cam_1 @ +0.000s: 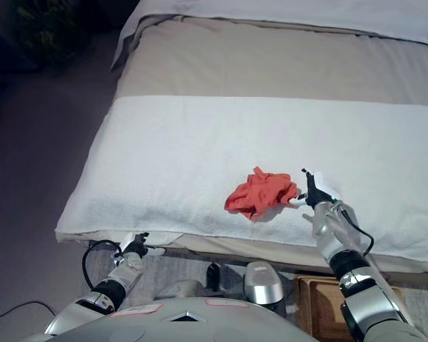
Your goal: Put the clothes on the bed into the basket.
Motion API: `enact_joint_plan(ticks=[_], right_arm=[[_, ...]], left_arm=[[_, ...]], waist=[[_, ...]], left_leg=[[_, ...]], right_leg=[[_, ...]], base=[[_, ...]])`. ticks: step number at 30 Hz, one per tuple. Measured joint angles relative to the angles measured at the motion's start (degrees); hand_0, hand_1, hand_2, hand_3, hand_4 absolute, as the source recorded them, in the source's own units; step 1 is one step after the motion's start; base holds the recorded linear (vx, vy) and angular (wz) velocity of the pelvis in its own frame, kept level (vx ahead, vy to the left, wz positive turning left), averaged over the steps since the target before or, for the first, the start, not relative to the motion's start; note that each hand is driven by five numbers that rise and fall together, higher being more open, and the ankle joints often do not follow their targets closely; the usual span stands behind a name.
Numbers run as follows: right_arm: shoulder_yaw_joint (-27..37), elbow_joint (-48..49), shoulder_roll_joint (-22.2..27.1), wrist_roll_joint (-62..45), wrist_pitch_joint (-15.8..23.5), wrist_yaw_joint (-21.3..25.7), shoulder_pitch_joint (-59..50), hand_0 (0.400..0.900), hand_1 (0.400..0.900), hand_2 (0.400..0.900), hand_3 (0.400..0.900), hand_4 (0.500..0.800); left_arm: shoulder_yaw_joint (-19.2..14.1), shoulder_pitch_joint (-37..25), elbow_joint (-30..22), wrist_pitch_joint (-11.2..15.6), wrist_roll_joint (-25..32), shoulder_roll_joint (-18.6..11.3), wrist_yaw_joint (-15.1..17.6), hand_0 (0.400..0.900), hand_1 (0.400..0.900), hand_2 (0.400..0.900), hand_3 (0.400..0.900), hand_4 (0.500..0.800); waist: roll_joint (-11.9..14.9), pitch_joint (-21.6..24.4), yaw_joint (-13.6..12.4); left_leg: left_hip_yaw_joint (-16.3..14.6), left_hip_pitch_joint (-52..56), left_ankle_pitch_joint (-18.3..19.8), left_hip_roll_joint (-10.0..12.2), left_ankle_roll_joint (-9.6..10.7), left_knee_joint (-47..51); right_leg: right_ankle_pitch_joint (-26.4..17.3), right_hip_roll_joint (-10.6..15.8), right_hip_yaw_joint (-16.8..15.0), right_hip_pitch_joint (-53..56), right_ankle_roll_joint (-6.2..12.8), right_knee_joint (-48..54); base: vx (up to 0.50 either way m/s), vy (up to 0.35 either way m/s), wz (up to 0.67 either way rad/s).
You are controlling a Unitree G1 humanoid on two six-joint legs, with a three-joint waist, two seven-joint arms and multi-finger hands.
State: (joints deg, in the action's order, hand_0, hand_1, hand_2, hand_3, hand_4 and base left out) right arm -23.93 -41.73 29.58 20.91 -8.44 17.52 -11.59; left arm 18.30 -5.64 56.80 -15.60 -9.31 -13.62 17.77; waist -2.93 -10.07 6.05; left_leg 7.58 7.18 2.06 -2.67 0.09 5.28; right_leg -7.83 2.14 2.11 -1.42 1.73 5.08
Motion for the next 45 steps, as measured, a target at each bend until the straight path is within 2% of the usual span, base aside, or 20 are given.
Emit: enact_joint_plan(ticks=[2, 7, 10, 16, 25, 26, 28, 31, 34, 45], right_arm=[[-0.4, -1.0, -1.2, 0.0, 0.0, 0.1, -0.2, 0.9, 0.9, 0.9, 0.9, 0.8], [-1.7, -1.3, -1.4, -0.1, -0.1, 0.1, 0.0, 0.9, 0.9, 0.9, 0.9, 0.8], [-2.7, -1.2, -1.3, -0.1, -0.1, 0.2, -2.1, 0.9, 0.9, 0.9, 0.9, 0.8], [-5.5, -1.3, -2.3, -0.6, -0.1, 1.0, -5.2, 0.9, 0.9, 0.9, 0.9, 0.8], [-7.8, -1.3, -2.8, -2.4, -0.1, 2.6, -8.7, 0.9, 0.9, 0.9, 0.9, 0.8], [-7.9, -1.4, -2.8, -2.6, -0.1, 3.3, -9.3, 0.841, 0.841, 0.841, 0.841, 0.765], [-7.9, -2.3, -2.8, -3.2, -0.1, 4.5, -10.7, 0.4, 0.4, 0.4, 0.4, 0.5], [-7.2, -3.4, -2.7, -3.3, -0.2, 6.2, -11.3, 0.4, 0.4, 0.4, 0.4, 0.5], [-7.0, -3.8, -2.4, -3.3, -0.2, 6.7, -12.7, 0.4, 0.4, 0.4, 0.4, 0.5], [-5.9, -5.8, -4.5, -3.5, 0.0, 5.2, -7.7, 0.4, 0.4, 0.4, 0.4, 0.5]], left_arm=[[0.1, -0.2, 1.1, -0.1, 0.1, -0.1, 0.7, 0.9, 0.9, 0.9, 0.9, 0.8], [0.2, -0.3, 1.9, -0.4, 0.2, 0.0, 1.0, 0.9, 0.9, 0.9, 0.9, 0.8], [0.3, -0.3, 2.0, -0.5, 0.2, 0.2, 1.0, 0.9, 0.9, 0.9, 0.9, 0.8], [0.7, -4.1, 2.2, 0.0, 1.1, 0.2, 3.2, 0.9, 0.9, 0.9, 0.9, 0.8], [0.9, -6.1, 2.4, 0.8, 3.0, 0.7, 4.2, 0.9, 0.9, 0.9, 0.9, 0.8], [1.0, -6.6, 2.8, 0.8, 3.1, 0.7, 4.3, 0.9, 0.9, 0.9, 0.9, 0.8], [1.3, -7.9, 3.5, 0.8, 3.5, 0.7, 4.3, 0.9, 0.9, 0.9, 0.9, 0.8], [1.4, -8.2, 3.5, 0.8, 3.5, 0.8, 4.3, 0.9, 0.9, 0.9, 0.9, 0.8], [1.4, -8.3, 3.5, 0.8, 3.5, 0.8, 4.9, 0.9, 0.9, 0.9, 0.9, 0.8], [1.4, -9.4, 3.5, 0.7, 3.5, 0.9, 5.3, 0.9, 0.9, 0.9, 0.9, 0.8]], waist=[[0.0, 1.6, 0.0], [-0.7, 1.7, -0.1], [-2.0, 1.1, 0.0], [-3.7, 0.7, 0.0], [-4.9, 0.4, -0.2], [-5.2, 0.1, -0.2], [-5.8, -1.1, -0.4], [-6.1, -1.5, -1.6], [-6.0, -2.0, -1.5], [-4.8, -3.9, -1.2]], left_leg=[[0.1, -3.8, 0.0, 0.0, -0.2, 0.0], [-0.6, -8.2, -1.8, 1.2, -0.1, 0.0], [-1.1, -8.5, -2.7, 1.4, 0.8, -0.6], [-1.8, -11.8, -3.4, 1.1, 1.3, -0.5], [-2.3, -16.3, -4.2, 1.5, 2.1, -0.6], [-2.4, -17.2, -4.4, 1.4, 2.3, -0.6], [-2.4, -18.1, -4.7, 1.2, 2.4, -0.6], [-3.0, -18.2, -4.7, 1.2, 2.4, -0.6], [-3.2, -18.0, -4.7, 1.2, 2.5, 0.0], [-6.0, -12.0, -3.7, 1.1, 1.8, 0.0]], right_leg=[[0.0, 0.3, 0.6, -3.5, -0.04, -0.1], [-0.5, 0.3, 3.2, -7.3, -0.11, 0.0], [-0.5, 0.1, 3.1, -7.6, -0.15, 0.1], [-0.8, 0.3, 2.7, -11.1, -0.33, 0.0], [-1.9, 0.0, 2.5, -15.8, -0.88, -0.1], [-2.1, 0.1, 2.5, -16.7, -0.8, -0.1], [-2.6, 0.3, 2.5, -17.6, -0.7, -0.1], [-2.6, 0.2, 1.8, -17.9, -0.66, -0.1], [-2.6, 0.1, 1.6, -17.7, -0.65, -0.1], [-2.5, -0.2, -0.9, -12.9, -0.33, -0.1]], base=[[0.0, -0.055, 0.27], [0.06, -0.031, 0.02], [0.02, 0.002, -0.04], [-0.03, 0.018, -0.1], [-0.04, 0.022, 0.02], [-0.05, 0.054, 0.0], [-0.01, 0.043, -0.01], [0.03, 0.026, -0.07], [0.04, 0.041, -0.19], [0.03, 0.016, -0.24]])
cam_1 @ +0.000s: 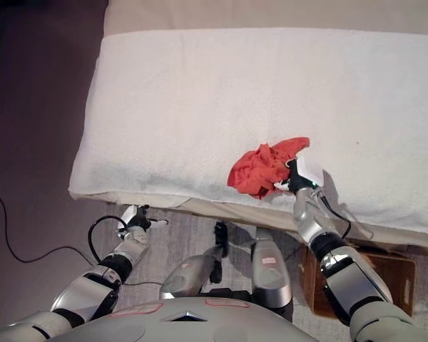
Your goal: Put the clothes on the bed into the basket.
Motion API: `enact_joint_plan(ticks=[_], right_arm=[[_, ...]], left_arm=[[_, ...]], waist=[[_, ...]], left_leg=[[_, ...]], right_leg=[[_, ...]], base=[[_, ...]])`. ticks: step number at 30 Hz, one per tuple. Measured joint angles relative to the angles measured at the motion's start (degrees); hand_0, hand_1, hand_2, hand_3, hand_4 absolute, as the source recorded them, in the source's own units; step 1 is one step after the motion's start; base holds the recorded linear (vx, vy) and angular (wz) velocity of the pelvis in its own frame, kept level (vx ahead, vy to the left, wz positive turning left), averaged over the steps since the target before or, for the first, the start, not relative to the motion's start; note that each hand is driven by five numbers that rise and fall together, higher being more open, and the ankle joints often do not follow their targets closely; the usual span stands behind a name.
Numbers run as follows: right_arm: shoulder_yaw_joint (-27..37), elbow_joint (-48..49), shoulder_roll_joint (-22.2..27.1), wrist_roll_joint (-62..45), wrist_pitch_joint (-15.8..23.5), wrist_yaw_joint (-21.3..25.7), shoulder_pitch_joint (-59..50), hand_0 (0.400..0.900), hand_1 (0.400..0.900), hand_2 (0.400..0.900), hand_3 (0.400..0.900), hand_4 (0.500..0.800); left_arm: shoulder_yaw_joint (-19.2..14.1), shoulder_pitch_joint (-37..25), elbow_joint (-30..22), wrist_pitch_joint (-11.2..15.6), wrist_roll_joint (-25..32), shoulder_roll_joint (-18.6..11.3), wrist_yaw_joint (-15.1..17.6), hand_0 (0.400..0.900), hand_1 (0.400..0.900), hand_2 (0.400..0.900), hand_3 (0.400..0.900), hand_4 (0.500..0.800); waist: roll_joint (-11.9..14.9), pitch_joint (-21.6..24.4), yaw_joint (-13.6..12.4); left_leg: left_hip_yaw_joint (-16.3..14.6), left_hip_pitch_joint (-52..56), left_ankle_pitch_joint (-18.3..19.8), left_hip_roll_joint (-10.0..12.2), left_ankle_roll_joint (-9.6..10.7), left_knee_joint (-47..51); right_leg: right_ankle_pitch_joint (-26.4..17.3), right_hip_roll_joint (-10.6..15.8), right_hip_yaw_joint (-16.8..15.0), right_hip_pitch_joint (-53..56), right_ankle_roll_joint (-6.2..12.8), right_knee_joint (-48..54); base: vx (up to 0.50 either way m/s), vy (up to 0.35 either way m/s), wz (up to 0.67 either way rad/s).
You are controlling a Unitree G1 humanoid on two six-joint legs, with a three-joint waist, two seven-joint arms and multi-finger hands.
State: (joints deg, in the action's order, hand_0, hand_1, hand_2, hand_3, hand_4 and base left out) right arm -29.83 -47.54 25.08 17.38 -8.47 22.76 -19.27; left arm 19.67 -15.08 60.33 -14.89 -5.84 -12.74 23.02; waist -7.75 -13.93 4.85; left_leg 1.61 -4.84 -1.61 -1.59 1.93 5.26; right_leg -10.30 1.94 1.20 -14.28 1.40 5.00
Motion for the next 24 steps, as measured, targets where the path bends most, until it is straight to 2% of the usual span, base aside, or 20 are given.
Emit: enact_joint_plan(ticks=[3, 6, 11, 14, 18, 24], right_arm=[[2.4, -1.5, -0.1, -1.0, 0.1, -0.6, 1.3, 0.4, 0.4, 0.4, 0.4, 0.5], [5.7, -4.6, -0.4, -1.5, -0.2, -0.8, 2.0, 0.4, 0.4, 0.4, 0.4, 0.5], [11.1, -10.5, 0.4, -4.4, -1.7, -0.8, 4.3, 0.4, 0.4, 0.4, 0.4, 0.5], [14.2, -12.7, 1.6, -5.8, -2.3, -0.9, 5.0, 0.4, 0.4, 0.4, 0.4, 0.5], [17.9, -15.4, 4.7, -7.9, -2.5, -1.0, 5.8, 0.4, 0.4, 0.4, 0.4, 0.5], [23.6, -23.6, 11.6, -11.0, -3.6, -1.3, 5.8, 0.4, 0.4, 0.4, 0.4, 0.5]], left_arm=[[-0.5, 0.7, 0.1, -0.2, 0.0, 0.0, -0.1, 0.9, 0.9, 0.9, 0.9, 0.8], [-0.9, 2.6, 0.5, -0.3, 0.0, -0.1, -0.2, 0.9, 0.9, 0.9, 0.9, 0.8], [-1.3, 3.5, 1.2, -0.7, -0.1, -0.4, -0.8, 0.9, 0.9, 0.9, 0.9, 0.8], [-1.2, 3.7, 1.3, -0.8, -0.1, -0.6, -1.3, 0.9, 0.9, 0.9, 0.9, 0.8], [-1.2, 3.1, 1.2, -0.8, -0.1, -0.8, -1.4, 0.9, 0.9, 0.9, 0.9, 0.8], [-0.9, 2.1, 1.0, -1.2, 0.0, -1.3, -1.9, 0.9, 0.9, 0.9, 0.9, 0.8]], waist=[[0.6, -0.2, 0.4], [1.5, 0.1, 1.9], [4.1, 3.9, 3.4], [4.6, 5.7, 4.6], [3.8, 8.0, 6.1], [1.3, 9.8, 6.1]], left_leg=[[-2.0, 2.8, 0.8, 0.0, -0.4, 0.0], [-4.3, 5.8, 1.9, 0.1, -1.0, 0.0], [-7.1, 8.1, 2.7, 0.3, -1.7, 0.0], [-8.9, 9.5, 3.2, 0.4, -2.0, 0.0], [-9.7, 10.2, 3.8, 0.4, -2.1, 0.0], [-10.3, 11.5, 4.6, 0.6, -2.3, 0.0]], right_leg=[[0.0, -0.4, -2.0, 2.0, 0.04, 0.0], [0.5, -0.9, -4.3, 4.2, 0.69, 0.0], [0.5, -1.7, -7.2, 5.3, 0.73, 0.0], [0.5, -2.2, -8.5, 6.2, 0.73, 0.0], [0.5, -2.4, -9.0, 6.6, 0.73, 0.1], [0.6, -2.7, -10.0, 7.7, 0.78, 0.2]], base=[[0.04, -0.028, -0.48], [0.02, -0.028, -0.42], [-0.01, -0.039, -0.37], [0.0, -0.043, -0.24], [0.01, -0.045, -0.12], [0.0, -0.016, -0.02]])
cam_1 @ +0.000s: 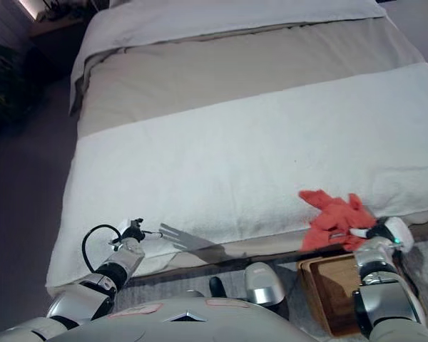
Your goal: Put the clothes on the bed into the basket.
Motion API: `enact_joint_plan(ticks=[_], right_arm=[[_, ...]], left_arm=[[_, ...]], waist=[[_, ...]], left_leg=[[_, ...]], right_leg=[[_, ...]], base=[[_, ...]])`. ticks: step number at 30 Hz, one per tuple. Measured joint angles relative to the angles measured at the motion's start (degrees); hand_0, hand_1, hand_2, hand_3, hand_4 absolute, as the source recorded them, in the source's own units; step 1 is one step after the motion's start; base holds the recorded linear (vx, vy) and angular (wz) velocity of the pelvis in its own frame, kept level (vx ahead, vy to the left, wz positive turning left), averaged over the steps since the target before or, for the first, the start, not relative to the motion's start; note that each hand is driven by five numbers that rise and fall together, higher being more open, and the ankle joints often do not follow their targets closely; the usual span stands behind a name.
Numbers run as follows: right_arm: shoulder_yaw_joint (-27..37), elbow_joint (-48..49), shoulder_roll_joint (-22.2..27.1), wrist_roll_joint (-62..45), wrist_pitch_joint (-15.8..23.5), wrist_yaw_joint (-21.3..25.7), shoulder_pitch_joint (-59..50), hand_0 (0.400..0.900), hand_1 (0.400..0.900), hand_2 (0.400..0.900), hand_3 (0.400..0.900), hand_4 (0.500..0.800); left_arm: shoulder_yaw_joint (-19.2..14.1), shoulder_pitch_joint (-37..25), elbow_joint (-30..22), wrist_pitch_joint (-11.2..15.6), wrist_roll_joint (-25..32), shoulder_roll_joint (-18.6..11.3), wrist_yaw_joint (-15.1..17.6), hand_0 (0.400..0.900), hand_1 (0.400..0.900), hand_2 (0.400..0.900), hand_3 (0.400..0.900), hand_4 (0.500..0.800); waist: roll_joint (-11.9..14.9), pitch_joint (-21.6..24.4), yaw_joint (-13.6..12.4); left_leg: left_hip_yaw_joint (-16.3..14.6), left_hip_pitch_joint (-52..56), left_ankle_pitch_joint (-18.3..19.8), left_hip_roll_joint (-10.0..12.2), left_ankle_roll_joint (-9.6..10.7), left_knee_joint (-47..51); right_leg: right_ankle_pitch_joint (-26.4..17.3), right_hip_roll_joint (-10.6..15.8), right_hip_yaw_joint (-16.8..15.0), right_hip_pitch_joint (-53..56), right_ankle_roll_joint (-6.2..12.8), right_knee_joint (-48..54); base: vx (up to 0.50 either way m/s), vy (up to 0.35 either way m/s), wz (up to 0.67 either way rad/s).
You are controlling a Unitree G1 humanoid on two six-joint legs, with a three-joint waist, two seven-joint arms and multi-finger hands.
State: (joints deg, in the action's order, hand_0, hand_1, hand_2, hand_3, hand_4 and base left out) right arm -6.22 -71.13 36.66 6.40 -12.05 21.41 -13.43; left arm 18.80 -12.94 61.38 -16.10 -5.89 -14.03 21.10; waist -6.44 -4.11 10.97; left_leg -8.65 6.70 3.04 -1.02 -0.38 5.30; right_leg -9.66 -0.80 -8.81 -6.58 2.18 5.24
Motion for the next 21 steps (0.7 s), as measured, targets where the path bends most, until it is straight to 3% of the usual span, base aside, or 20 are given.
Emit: enact_joint_plan(ticks=[9, 16, 19, 20, 21], right_arm=[[9.0, -9.7, 8.3, 0.1, -1.7, -2.5, 1.5, 0.4, 0.4, 0.4, 0.4, 0.5], [12.4, -12.8, 13.5, 1.0, -2.7, -4.6, 3.2, 0.4, 0.4, 0.4, 0.4, 0.5], [12.9, -13.2, 14.5, 1.1, -2.8, -5.5, 2.8, 0.4, 0.4, 0.4, 0.4, 0.5], [13.0, -13.3, 14.9, 1.2, -2.8, -5.7, 2.6, 0.449, 0.449, 0.449, 0.449, 0.529], [13.4, -13.4, 15.2, 1.2, -2.8, -5.7, 2.6, 0.62, 0.62, 0.62, 0.62, 0.632]], left_arm=[[1.8, -0.1, -3.3, 0.1, 0.0, -0.2, -1.9, 0.9, 0.9, 0.9, 0.9, 0.8], [2.3, 0.3, -3.8, 0.4, -0.1, -0.4, -3.3, 0.9, 0.9, 0.9, 0.9, 0.8], [2.3, 0.3, -4.1, 0.5, -0.4, -0.4, -3.8, 0.9, 0.9, 0.9, 0.9, 0.8], [2.5, 0.3, -4.5, 0.5, -0.6, -0.4, -3.8, 0.9, 0.9, 0.9, 0.9, 0.8], [2.6, 0.4, -5.3, 0.5, -0.6, -0.5, -3.8, 0.9, 0.9, 0.9, 0.9, 0.8]], waist=[[-1.7, 1.0, 0.1], [-3.1, 0.6, 0.1], [-3.5, 0.3, 0.0], [-4.0, 0.1, 0.0], [-4.2, 0.1, 0.0]], left_leg=[[0.9, -0.2, 0.2, 0.7, 0.2, 0.0], [1.2, 0.1, 0.3, 0.9, 0.4, 0.0], [0.8, -0.3, 0.3, 1.1, 0.4, 0.0], [0.8, -0.8, 0.4, 1.4, 0.4, 0.0], [0.8, -1.1, 0.4, 1.5, 0.4, 0.0]], right_leg=[[0.3, -0.4, 1.4, 0.4, -0.2, 0.0], [0.5, -0.6, 1.6, 0.5, -0.16, 0.0], [1.4, -0.6, 1.8, 0.2, 1.18, -0.1], [1.9, -0.6, 2.5, -0.2, 2.04, -0.3], [1.9, -0.6, 3.0, -0.6, 2.12, -0.4]], base=[[0.01, -0.029, 0.09], [0.02, -0.017, -0.07], [0.0, -0.006, -0.01], [0.0, 0.0, 0.0], [0.0, 0.0, 0.0]])
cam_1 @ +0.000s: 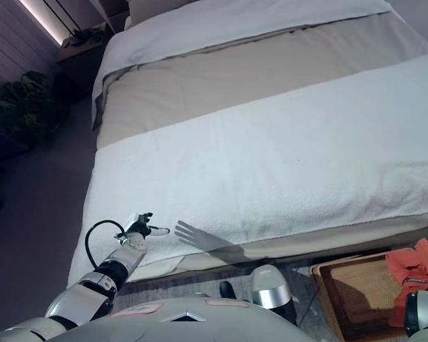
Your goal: Put the clothes on the bed into the basket.
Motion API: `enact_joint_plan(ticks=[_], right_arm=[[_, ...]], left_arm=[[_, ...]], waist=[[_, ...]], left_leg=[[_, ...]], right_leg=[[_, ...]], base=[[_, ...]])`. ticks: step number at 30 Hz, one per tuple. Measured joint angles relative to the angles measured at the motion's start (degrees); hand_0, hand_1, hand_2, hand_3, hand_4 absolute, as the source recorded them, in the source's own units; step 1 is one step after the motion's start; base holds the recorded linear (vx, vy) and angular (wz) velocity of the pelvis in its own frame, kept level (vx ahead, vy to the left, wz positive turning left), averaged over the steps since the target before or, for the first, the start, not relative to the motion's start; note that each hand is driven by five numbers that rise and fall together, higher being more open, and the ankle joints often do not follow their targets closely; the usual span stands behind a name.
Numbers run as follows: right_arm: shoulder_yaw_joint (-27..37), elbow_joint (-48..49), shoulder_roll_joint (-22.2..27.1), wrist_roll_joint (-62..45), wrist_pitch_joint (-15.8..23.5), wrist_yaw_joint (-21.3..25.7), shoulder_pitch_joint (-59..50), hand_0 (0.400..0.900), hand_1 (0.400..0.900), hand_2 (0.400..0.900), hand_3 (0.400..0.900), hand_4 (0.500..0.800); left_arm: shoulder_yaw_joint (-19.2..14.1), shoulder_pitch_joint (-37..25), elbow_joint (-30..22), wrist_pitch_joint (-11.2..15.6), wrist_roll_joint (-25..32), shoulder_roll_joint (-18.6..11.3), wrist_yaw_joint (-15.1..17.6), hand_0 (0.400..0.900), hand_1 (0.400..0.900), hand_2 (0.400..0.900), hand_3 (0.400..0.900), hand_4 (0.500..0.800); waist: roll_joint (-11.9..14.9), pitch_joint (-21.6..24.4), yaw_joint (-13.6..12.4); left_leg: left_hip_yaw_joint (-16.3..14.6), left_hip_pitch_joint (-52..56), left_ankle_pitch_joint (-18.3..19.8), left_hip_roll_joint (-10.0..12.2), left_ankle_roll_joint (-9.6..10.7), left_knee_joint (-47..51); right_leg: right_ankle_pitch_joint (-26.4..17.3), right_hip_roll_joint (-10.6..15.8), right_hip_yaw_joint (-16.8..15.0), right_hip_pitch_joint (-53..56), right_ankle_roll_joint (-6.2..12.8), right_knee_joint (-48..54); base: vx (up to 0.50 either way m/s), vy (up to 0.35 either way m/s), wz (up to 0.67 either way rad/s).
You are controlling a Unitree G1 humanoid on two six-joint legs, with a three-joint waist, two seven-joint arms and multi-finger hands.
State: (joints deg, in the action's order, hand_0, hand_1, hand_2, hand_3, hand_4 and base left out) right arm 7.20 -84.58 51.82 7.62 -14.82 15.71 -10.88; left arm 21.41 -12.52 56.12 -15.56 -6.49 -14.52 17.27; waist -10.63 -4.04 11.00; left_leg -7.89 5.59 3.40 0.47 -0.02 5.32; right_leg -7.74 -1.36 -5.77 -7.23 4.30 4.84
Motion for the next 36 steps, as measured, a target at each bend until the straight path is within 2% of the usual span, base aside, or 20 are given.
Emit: enact_joint_plan(ticks=[1, 7, 9, 10, 12, 16, 17, 18, 19, 20, 21, 24, 26, 30, 31, 36], right_arm=[[0.1, -0.7, 0.3, 0.0, -0.1, -0.2, -0.4, 0.9, 0.9, 0.9, 0.9, 0.8], [-0.2, -2.0, 1.4, 0.1, -0.7, -1.3, -2.5, 0.9, 0.9, 0.9, 0.9, 0.8], [-0.3, -2.0, 1.4, 0.1, -0.8, -1.3, -3.7, 0.9, 0.9, 0.9, 0.9, 0.8], [-0.2, -2.1, 1.3, 0.0, -0.9, -1.5, -4.0, 0.9, 0.9, 0.9, 0.9, 0.8], [-0.7, -2.1, 1.6, 0.1, -0.7, -1.5, -4.0, 0.9, 0.9, 0.9, 0.9, 0.8], [-3.7, -2.1, 1.6, 0.1, -0.6, -1.5, -4.6, 0.9, 0.9, 0.9, 0.9, 0.8], [-4.9, -2.2, 1.5, 0.1, -0.6, -1.6, -5.2, 0.9, 0.9, 0.9, 0.9, 0.8], [-5.2, -2.7, 1.5, 0.2, -0.5, -1.5, -6.9, 0.9, 0.9, 0.9, 0.9, 0.8], [-4.5, -2.7, 0.6, 0.0, -0.8, -1.8, -7.0, 0.9, 0.9, 0.9, 0.9, 0.8], [-4.1, -3.3, -0.4, -0.1, -1.2, -2.4, -5.9, 0.9, 0.9, 0.9, 0.9, 0.8], [-3.5, -3.1, -0.4, 0.0, -1.1, -2.4, -5.4, 0.9, 0.9, 0.9, 0.9, 0.8], [-5.6, -0.3, -1.8, -0.1, 0.1, -2.1, -5.4, 0.9, 0.9, 0.9, 0.9, 0.8], [-6.4, 4.0, -3.9, -0.1, 0.7, -0.9, -4.0, 0.9, 0.9, 0.9, 0.9, 0.8], [-10.9, 17.8, -12.0, -0.2, 1.6, 1.3, -0.3, 0.9, 0.9, 0.9, 0.9, 0.8], [-11.8, 21.1, -13.6, -0.2, 2.9, 1.3, 1.3, 0.9, 0.9, 0.9, 0.9, 0.8], [-17.9, 35.4, -20.2, 0.0, 4.3, 1.1, 6.6, 0.9, 0.9, 0.9, 0.9, 0.8]], left_arm=[[0.4, 0.0, -0.2, 0.0, 0.0, 0.0, 0.0, 0.9, 0.9, 0.9, 0.9, 0.8], [1.0, 0.1, -0.2, 0.4, 0.0, -0.1, -0.8, 0.9, 0.9, 0.9, 0.9, 0.8], [1.1, 0.1, -0.3, 0.8, 0.0, -0.1, -1.0, 0.9, 0.9, 0.9, 0.9, 0.8], [1.6, 0.2, -0.3, 0.7, -0.1, -0.3, -1.0, 0.9, 0.9, 0.9, 0.9, 0.8], [1.6, 0.9, 0.0, 0.7, -0.1, -0.1, -1.2, 0.9, 0.9, 0.9, 0.9, 0.8], [1.5, 0.8, 0.3, 0.8, -0.1, -0.2, -1.5, 0.9, 0.9, 0.9, 0.9, 0.8], [1.6, 0.8, 0.3, 0.8, -0.1, -0.2, -1.6, 0.9, 0.9, 0.9, 0.9, 0.8], [1.6, 0.8, 0.0, 0.7, -0.1, -0.1, -1.6, 0.9, 0.9, 0.9, 0.9, 0.8], [1.8, 0.8, -0.1, 0.9, -0.2, -0.7, -1.5, 0.9, 0.9, 0.9, 0.9, 0.8], [1.9, 1.1, 0.0, 0.9, -0.3, -1.7, -1.7, 0.9, 0.9, 0.9, 0.9, 0.8], [1.7, 1.1, 0.8, 0.8, -0.4, -1.4, -1.7, 0.9, 0.9, 0.9, 0.9, 0.8], [1.2, 2.3, 2.5, 0.2, -0.4, -1.4, -1.9, 0.9, 0.9, 0.9, 0.9, 0.8], [0.2, 2.4, 2.5, 0.4, -0.4, -1.8, -1.6, 0.9, 0.9, 0.9, 0.9, 0.8], [-1.5, 3.2, 1.7, 0.0, -0.3, -1.0, -1.4, 0.9, 0.9, 0.9, 0.9, 0.8], [-2.3, 3.7, 1.0, 0.1, -0.3, -0.9, -1.4, 0.9, 0.9, 0.9, 0.9, 0.8], [-5.4, 8.3, -3.3, 0.1, -0.4, 0.0, -0.3, 0.9, 0.9, 0.9, 0.9, 0.8]], waist=[[-0.1, 0.0, 0.0], [-0.2, 0.0, 0.0], [-1.2, -0.5, -0.3], [-1.0, -0.7, -0.3], [-0.6, -0.8, -0.1], [0.0, -1.2, -0.3], [-0.5, -1.3, -0.6], [-3.4, -1.5, -1.5], [-2.4, -1.6, -1.8], [1.5, -0.8, 0.0], [1.9, -0.7, -0.3], [1.7, -0.6, -0.4], [1.8, -0.8, -0.3], [3.0, -1.5, -0.1], [3.2, -1.7, -0.1], [2.5, -1.3, -0.4]], left_leg=[[0.0, -0.1, 0.0, 0.0, 0.0, 0.0], [-0.2, -0.4, 0.0, 0.1, 0.1, 0.0], [0.0, -1.0, 0.0, 1.2, 0.0, 0.0], [0.0, -1.0, 0.0, 1.2, 0.0, 0.0], [-0.6, -0.3, -0.1, 0.5, 1.3, -0.1], [-0.7, 0.1, -0.1, 0.4, 1.3, -0.1], [-0.3, -0.4, 0.1, 1.4, 0.9, 0.0], [-0.2, -1.9, -0.2, 4.8, 0.4, 0.0], [-0.1, -2.5, -0.7, 4.8, 1.0, -0.1], [0.3, -2.5, -0.6, 2.1, 1.4, -0.2], [-0.1, -2.1, -0.6, 1.5, 2.0, -1.0], [-0.7, -0.4, -0.7, 1.3, 1.8, -1.1], [-0.4, 1.3, -0.7, 1.7, 1.7, -0.1], [-1.4, 1.4, -0.5, 1.5, 1.6, 0.0], [-1.8, 1.8, -0.6, 1.5, 1.5, 0.0], [-1.8, 3.2, -0.3, 1.5, 1.9, 0.0]], right_leg=[[0.0, 0.0, 0.0, -0.1, 0.02, 0.2], [0.1, -0.1, 0.1, -0.5, 0.16, 0.3], [0.8, -0.8, 1.6, -1.2, 1.33, -0.8], [0.8, -0.8, 1.8, -2.2, 1.27, -2.7], [1.6, -0.3, 1.7, -1.1, 1.91, -0.3], [2.1, -0.2, 2.3, -0.3, 2.64, 0.3], [4.1, -0.6, 3.1, -0.6, 5.55, -0.2], [6.6, -3.0, 4.6, -3.4, 5.0, -5.5], [9.4, -2.8, 3.1, -7.8, -0.99, -17.8], [13.6, 1.0, 0.9, -7.3, 1.16, -20.4], [12.2, 1.5, 1.2, -7.0, 1.37, -18.1], [10.3, 0.6, 1.7, -0.2, 3.18, -5.7], [4.7, -1.0, 1.5, 1.3, 0.43, -2.7], [4.1, -0.9, 0.7, 2.4, 0.56, 0.0], [3.4, -1.0, 0.3, 2.7, 0.44, 0.2], [2.0, -1.0, 0.4, 4.4, -0.31, 0.3]], base=[[0.0, 0.0, 0.0], [0.0, -0.004, 0.02], [0.0, -0.01, 0.1], [0.01, -0.01, 0.08], [0.01, -0.011, 0.08], [0.0, -0.001, 0.01], [0.0, 0.0, 0.0], [0.0, 0.0, 0.0], [0.0, 0.0, 0.0], [0.0, 0.0, 0.0], [0.0, 0.0, 0.0], [-0.02, 0.006, -0.05], [-0.03, 0.007, -0.09], [-0.04, 0.016, -0.07], [-0.03, 0.008, -0.02], [-0.05, 0.013, 0.03]])
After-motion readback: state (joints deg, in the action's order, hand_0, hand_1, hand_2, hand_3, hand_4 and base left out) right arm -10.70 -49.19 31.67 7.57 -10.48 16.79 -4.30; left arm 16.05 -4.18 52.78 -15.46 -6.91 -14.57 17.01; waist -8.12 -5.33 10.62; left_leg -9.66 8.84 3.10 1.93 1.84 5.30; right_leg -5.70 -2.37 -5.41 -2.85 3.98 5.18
